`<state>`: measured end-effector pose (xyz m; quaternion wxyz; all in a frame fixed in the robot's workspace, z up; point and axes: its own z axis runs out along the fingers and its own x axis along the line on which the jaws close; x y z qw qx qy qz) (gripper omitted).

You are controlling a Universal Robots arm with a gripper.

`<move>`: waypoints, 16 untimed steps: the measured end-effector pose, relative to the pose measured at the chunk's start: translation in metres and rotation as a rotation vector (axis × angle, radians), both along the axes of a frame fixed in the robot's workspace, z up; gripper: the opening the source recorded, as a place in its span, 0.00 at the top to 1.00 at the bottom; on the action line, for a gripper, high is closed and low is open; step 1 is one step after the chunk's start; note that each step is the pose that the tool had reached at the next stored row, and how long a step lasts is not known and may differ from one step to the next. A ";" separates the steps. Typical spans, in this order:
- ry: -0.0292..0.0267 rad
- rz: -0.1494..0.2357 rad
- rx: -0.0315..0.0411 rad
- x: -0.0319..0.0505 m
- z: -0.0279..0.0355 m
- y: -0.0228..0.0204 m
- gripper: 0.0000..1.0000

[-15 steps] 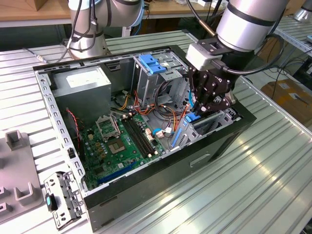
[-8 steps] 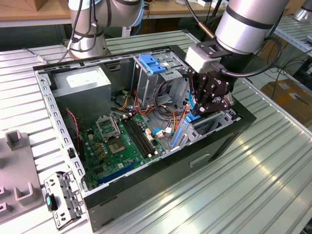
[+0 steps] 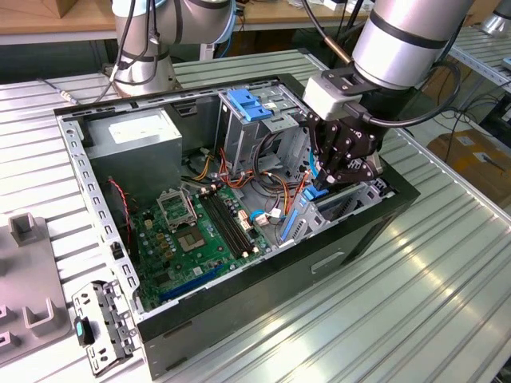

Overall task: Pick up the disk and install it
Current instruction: 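Insert the first disk wire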

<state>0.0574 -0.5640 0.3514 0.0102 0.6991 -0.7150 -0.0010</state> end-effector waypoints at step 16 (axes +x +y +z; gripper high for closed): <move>0.0035 0.097 0.0004 0.0178 0.0043 0.0000 0.89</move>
